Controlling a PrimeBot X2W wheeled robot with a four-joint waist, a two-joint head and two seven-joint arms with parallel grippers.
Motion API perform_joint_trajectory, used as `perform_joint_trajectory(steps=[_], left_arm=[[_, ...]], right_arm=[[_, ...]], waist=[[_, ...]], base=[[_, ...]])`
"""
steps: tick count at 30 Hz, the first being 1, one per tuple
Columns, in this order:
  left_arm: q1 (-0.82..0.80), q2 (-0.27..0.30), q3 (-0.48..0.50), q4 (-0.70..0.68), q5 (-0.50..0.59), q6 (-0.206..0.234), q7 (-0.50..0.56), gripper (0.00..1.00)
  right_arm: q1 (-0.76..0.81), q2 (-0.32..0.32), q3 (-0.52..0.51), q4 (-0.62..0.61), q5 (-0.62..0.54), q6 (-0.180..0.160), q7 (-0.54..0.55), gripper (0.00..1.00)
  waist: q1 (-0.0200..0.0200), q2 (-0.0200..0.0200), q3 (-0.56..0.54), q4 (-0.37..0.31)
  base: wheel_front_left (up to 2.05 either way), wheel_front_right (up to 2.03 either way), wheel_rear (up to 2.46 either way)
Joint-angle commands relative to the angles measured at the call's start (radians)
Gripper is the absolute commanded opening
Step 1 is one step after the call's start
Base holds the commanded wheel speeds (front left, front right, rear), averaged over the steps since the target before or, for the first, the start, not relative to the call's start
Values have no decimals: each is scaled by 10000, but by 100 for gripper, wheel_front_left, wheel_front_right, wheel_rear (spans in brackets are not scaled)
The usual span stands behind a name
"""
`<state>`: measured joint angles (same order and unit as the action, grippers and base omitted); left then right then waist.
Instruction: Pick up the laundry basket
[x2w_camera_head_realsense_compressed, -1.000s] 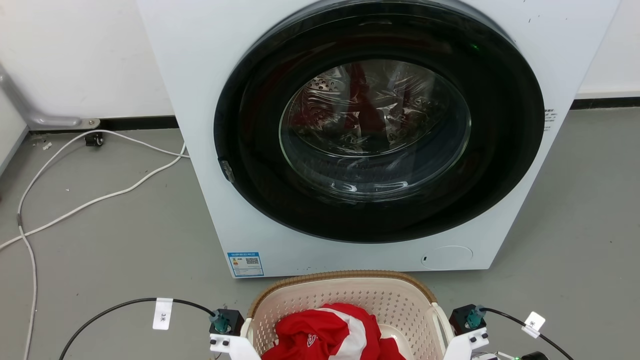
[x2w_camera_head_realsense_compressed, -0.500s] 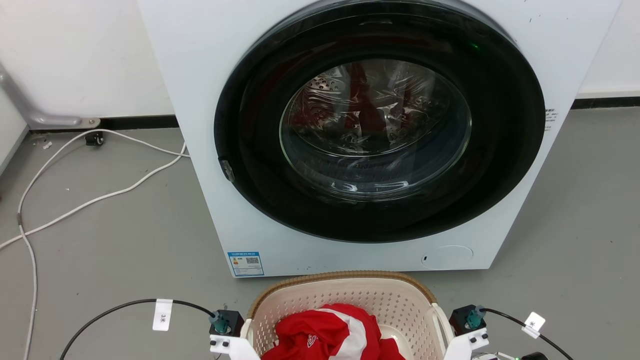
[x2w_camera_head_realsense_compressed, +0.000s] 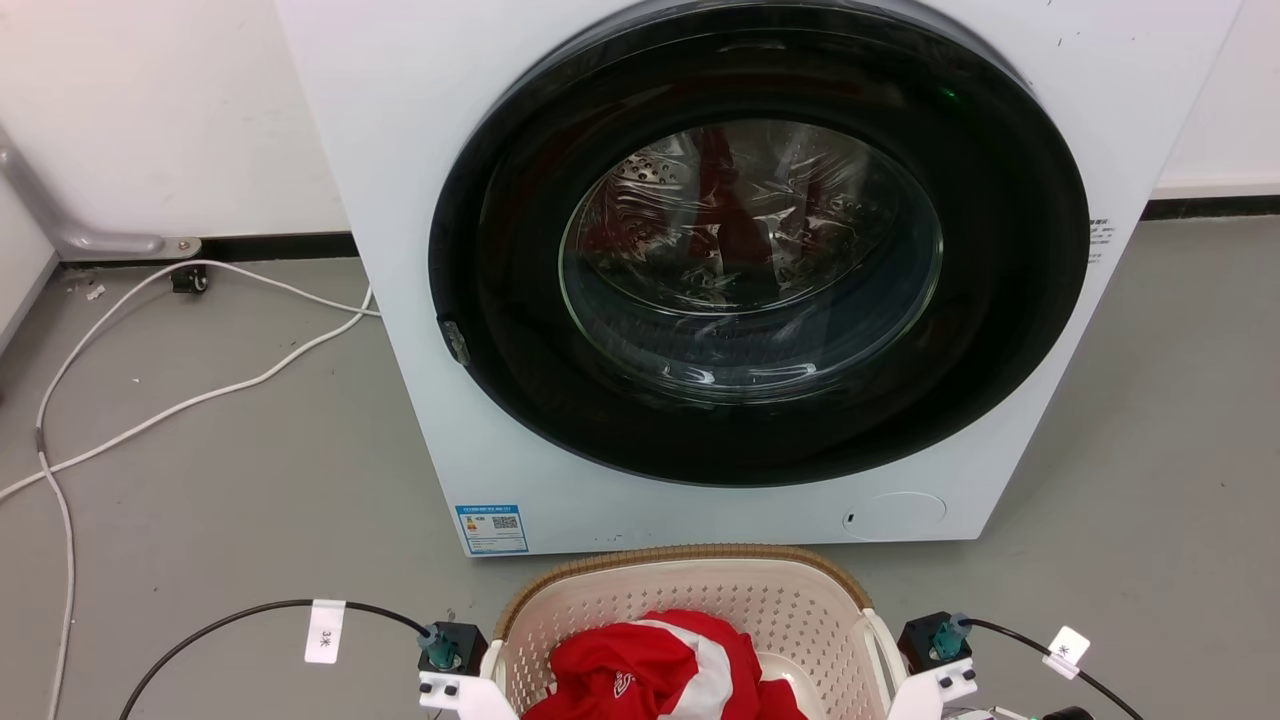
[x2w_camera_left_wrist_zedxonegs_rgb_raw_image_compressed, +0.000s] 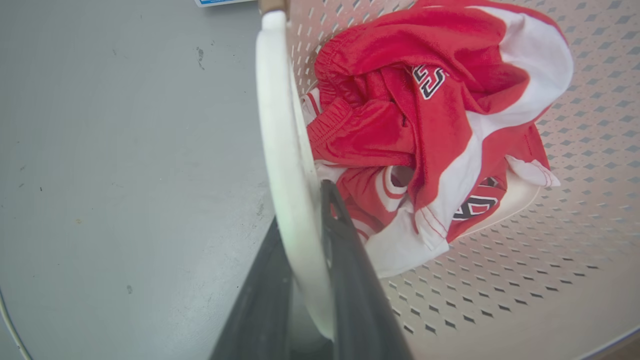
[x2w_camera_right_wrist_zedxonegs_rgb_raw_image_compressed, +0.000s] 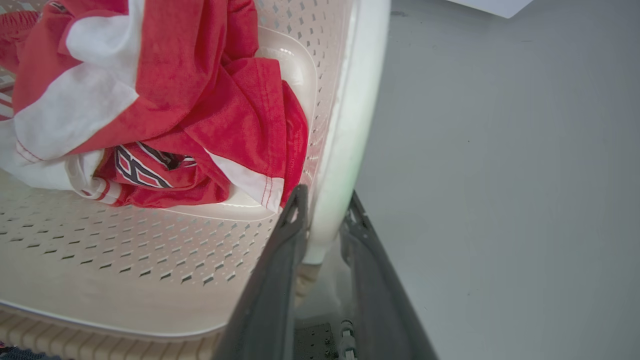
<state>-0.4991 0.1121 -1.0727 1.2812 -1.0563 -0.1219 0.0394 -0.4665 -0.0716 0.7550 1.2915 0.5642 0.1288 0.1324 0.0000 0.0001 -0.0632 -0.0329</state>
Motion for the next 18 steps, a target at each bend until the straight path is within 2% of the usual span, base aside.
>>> perform_joint_trajectory(steps=[1, 18], left_arm=[[-125, -143, -64, -112, -24, -153, -98, 0], [-68, -173, -230, -92, -268, -154, -130, 0]], right_arm=[[105, 104, 88, -62, -21, 36, -23, 0], [161, 36, 59, -62, -72, 36, 4, 0]], waist=[[0, -1, -6, 1], [0, -1, -88, 9]], base=[[0, 0, 0], [0, 0, 0]])
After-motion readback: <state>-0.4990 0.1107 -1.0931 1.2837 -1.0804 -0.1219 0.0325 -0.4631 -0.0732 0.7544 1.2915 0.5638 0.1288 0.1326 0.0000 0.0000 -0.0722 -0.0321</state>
